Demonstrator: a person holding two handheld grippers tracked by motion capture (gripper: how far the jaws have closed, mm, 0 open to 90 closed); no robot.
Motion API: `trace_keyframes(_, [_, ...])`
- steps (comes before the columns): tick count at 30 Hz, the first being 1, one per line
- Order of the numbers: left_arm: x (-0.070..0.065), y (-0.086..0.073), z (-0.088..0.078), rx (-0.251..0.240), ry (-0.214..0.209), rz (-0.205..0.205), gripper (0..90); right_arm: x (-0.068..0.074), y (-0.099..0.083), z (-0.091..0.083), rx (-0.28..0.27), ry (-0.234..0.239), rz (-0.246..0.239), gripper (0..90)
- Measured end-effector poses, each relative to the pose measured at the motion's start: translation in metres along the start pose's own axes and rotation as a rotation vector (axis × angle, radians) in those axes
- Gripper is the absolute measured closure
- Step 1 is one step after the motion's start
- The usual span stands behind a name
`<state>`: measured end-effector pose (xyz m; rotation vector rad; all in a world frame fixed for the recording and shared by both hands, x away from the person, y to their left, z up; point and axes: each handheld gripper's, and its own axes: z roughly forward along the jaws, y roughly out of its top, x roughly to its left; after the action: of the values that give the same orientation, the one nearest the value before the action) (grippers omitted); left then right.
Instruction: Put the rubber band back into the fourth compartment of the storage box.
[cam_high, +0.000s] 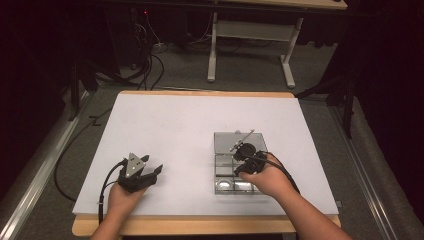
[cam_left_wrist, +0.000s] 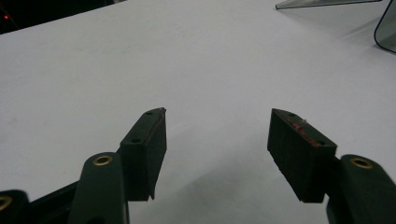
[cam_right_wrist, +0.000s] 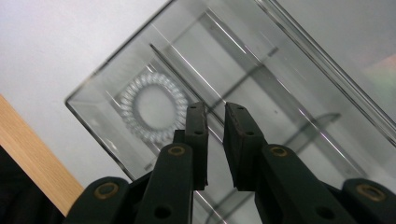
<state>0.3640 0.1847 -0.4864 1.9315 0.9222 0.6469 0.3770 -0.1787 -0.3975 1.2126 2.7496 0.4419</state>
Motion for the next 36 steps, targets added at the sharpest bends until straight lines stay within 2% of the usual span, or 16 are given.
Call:
trace_keyframes(14, [0.0, 0.0, 0.0, 0.001, 0.001, 0.0, 38.1, -0.028, -0.027, -0.011, -0.02, -0.031, 0.09, 81.3])
trace_keyframes(23, [0.0, 0.0, 0.0, 0.001, 0.003, -0.003, 38.1, -0.05, -0.048, -0.024, -0.017, -0.072, 0.132, 82.0])
trace_keyframes(28, [0.001, 0.0, 0.0, -0.001, 0.004, -0.008, 38.1, -0.06, -0.06, -0.031, -0.027, -0.094, 0.172, 81.5])
trace_keyframes(36, [0.0, 0.0, 0.0, -0.001, 0.005, -0.006, 38.1, -0.077, -0.079, -0.037, -0.011, -0.127, 0.21, 79.2])
